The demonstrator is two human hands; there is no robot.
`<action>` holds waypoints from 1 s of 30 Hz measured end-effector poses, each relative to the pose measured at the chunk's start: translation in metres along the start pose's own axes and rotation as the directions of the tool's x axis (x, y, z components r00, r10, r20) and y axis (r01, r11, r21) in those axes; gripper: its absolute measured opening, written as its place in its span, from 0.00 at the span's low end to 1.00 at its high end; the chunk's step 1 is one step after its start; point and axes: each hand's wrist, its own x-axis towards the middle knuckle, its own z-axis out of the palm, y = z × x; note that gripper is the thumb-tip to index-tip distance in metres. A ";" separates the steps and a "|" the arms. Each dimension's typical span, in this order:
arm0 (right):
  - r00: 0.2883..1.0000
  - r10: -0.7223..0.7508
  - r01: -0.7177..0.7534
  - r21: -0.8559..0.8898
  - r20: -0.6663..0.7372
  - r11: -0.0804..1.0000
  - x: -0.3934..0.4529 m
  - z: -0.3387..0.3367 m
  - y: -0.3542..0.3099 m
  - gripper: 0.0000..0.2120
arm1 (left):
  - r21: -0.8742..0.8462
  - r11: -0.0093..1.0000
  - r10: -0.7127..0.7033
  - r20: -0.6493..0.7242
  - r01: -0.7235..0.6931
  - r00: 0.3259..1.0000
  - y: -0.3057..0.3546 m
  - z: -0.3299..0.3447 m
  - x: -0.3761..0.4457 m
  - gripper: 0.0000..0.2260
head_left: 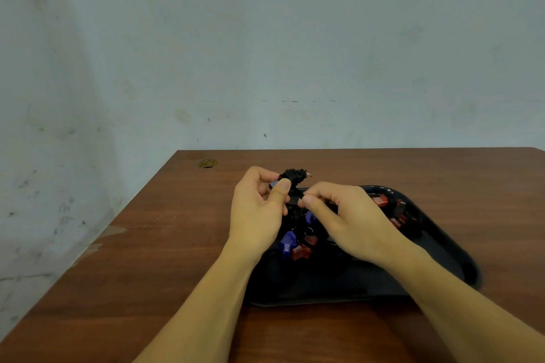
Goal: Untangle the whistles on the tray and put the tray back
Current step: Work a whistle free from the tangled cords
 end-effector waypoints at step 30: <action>0.923 0.298 -0.383 0.498 0.245 0.778 0.034 -0.028 0.000 0.20 | 0.334 0.806 0.356 0.386 -0.489 0.851 0.021 0.000 -0.017 0.04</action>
